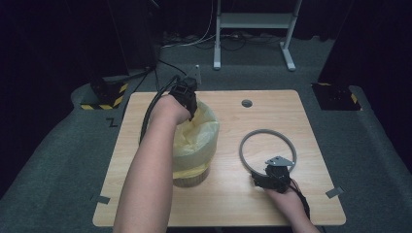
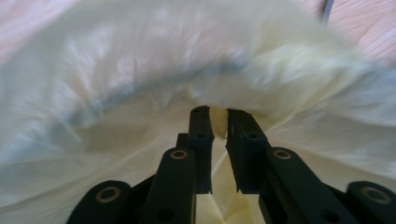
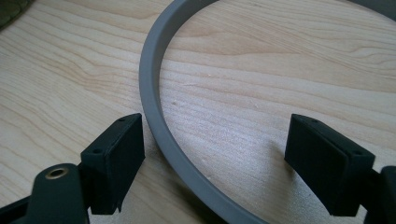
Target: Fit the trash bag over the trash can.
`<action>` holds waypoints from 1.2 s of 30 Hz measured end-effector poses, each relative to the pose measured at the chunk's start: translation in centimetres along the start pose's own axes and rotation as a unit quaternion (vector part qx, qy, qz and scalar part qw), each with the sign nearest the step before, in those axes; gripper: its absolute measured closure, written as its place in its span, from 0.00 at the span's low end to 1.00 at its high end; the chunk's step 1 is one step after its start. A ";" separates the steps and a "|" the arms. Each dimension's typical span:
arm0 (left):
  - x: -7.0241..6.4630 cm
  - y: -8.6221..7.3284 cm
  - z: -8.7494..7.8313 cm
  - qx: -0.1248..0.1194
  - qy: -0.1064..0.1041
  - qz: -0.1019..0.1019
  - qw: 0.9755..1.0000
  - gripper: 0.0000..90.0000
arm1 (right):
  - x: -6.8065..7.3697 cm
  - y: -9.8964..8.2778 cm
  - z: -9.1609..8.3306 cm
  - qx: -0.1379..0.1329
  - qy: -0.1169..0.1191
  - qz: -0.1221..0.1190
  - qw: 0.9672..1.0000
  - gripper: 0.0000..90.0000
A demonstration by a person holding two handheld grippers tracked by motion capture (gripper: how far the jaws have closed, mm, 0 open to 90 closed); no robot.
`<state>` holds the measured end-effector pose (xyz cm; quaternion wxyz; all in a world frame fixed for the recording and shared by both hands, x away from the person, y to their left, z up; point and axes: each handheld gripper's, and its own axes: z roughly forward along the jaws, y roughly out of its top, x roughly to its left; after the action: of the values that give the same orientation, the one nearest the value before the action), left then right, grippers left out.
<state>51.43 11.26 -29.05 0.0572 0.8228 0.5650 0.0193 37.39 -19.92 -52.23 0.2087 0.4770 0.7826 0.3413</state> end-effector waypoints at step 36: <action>-4.0 -7.1 -9.4 -0.007 0.001 0.034 0.999 1.00 | 0.1 0.0 0.0 0.002 -0.003 0.000 1.000 0.22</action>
<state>42.51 10.76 -20.38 0.0621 0.8410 0.5368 0.0260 37.31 -19.82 -52.26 0.2095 0.4786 0.7826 0.3384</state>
